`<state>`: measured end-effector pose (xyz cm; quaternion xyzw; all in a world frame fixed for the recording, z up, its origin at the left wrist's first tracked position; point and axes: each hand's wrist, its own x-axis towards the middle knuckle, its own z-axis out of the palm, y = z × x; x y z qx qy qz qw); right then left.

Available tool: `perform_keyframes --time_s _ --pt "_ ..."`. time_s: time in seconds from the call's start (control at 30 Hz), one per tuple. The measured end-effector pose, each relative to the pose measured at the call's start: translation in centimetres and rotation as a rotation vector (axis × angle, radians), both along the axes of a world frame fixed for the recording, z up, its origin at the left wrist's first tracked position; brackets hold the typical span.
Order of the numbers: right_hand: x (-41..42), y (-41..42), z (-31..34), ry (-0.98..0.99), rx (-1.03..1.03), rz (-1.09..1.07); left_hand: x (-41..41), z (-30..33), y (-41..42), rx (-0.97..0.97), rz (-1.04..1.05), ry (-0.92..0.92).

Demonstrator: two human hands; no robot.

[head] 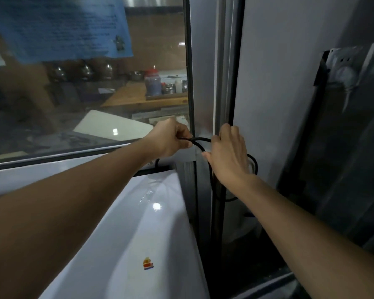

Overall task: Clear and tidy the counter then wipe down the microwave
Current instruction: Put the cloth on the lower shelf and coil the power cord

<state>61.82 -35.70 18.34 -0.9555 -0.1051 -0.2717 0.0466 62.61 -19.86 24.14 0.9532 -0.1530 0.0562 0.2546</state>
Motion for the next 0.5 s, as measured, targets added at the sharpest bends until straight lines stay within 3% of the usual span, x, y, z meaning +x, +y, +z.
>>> perform_keyframes --time_s 0.13,0.5 --pt "0.6 0.8 -1.4 0.098 0.181 0.007 0.2 -0.5 -0.1 0.026 0.002 -0.013" --pt "1.8 0.0 -1.7 0.202 0.169 0.031 -0.6 -0.4 1.3 0.07 0.055 -0.045"
